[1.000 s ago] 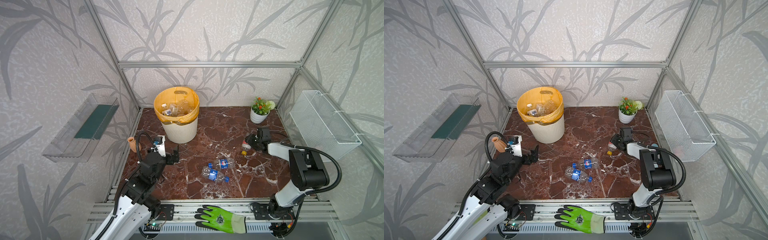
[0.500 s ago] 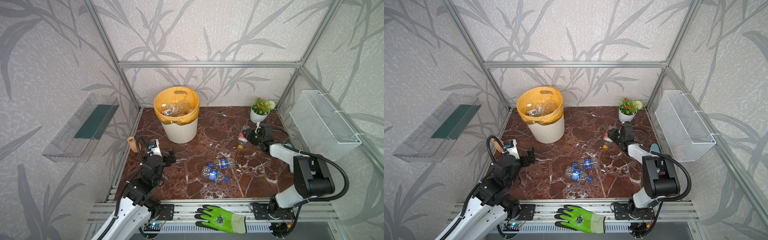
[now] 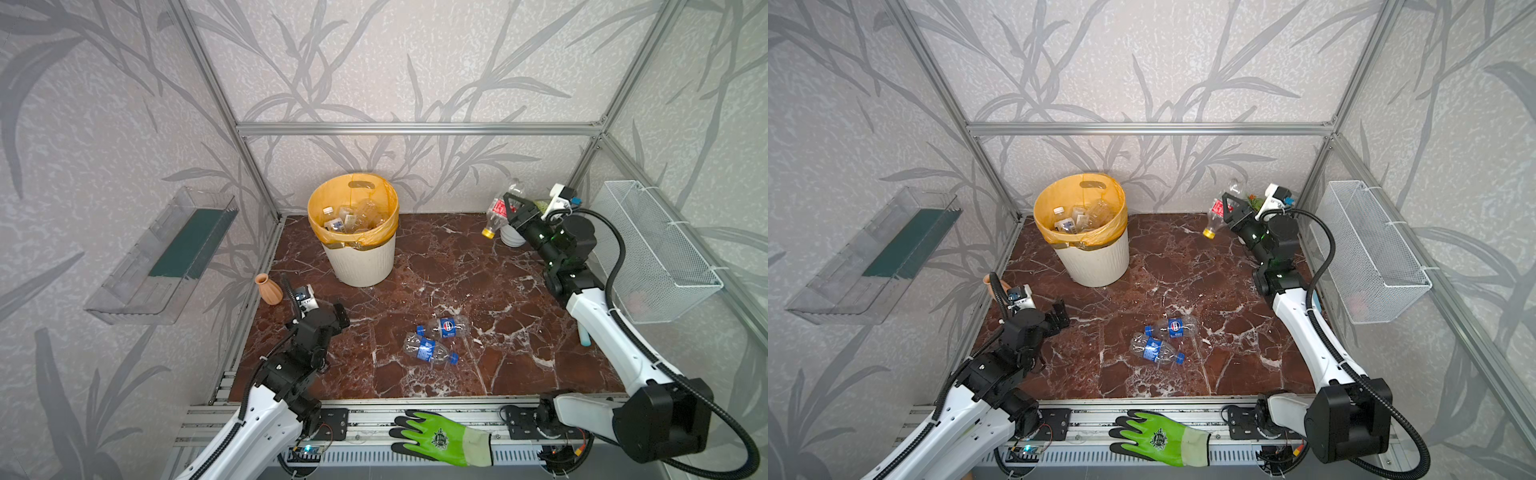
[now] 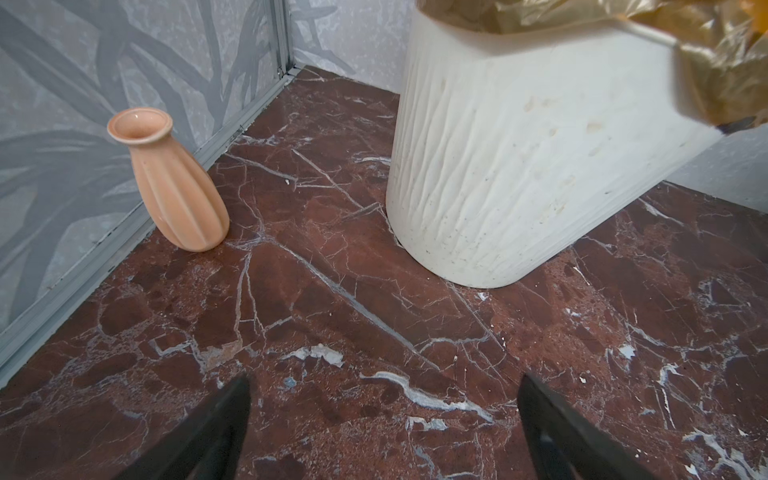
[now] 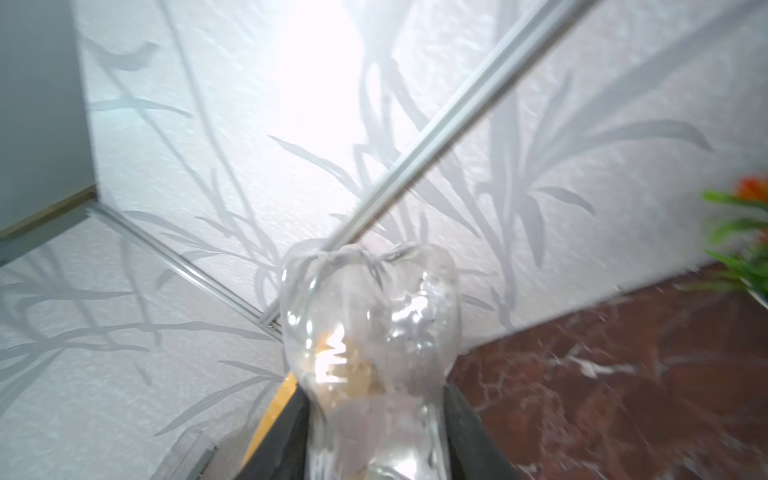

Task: Throw the plastic bottles in the bin
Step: 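Lift the red-label bottle with the right gripper and release it over the bin, then reach the left gripper down onto the Pepsi bottle nearest the robot and close it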

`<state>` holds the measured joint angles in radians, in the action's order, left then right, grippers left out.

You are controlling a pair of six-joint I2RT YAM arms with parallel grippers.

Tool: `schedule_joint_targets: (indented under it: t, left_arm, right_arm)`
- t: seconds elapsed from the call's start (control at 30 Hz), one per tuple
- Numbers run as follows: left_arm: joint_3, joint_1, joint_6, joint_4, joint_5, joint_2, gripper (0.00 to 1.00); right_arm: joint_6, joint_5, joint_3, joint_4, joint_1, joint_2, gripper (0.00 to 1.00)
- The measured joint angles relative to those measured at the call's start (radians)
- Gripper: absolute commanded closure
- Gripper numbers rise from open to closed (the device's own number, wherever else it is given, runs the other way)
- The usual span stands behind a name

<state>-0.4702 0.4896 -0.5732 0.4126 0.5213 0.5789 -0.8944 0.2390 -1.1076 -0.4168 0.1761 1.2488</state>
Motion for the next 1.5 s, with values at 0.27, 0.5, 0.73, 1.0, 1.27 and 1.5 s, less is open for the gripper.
schedule_joint_targets:
  t: [0.27,0.5,0.73,1.0,1.27,1.5]
  left_arm:
    - [0.000,-0.002,-0.026,0.002,-0.028,0.069,0.01]
    - [0.000,-0.003,-0.032,0.003,-0.050,0.087,0.01]
    - [0.000,-0.007,-0.021,0.014,-0.058,0.065,0.01]
    - [-0.040,-0.007,0.051,0.012,-0.114,0.057,0.01]
    - [-0.053,0.035,0.124,-0.036,-0.196,0.106,0.01]
    - [-0.113,0.268,0.281,-0.059,-0.191,0.262,0.01]
  right_arm:
    - [0.020,-0.047,-0.459,-0.106,0.288,0.359,0.57]
    - [0.031,0.071,-1.052,0.121,0.434,0.946,0.26]
    - [0.142,0.089,-0.982,0.298,0.404,0.831,0.00]
    - [0.199,0.046,-0.530,0.200,0.277,0.344,0.01]
    - [0.212,0.032,-0.004,0.118,0.167,0.077,0.01]
    - [0.161,0.031,0.450,0.084,0.040,-0.036,0.01]
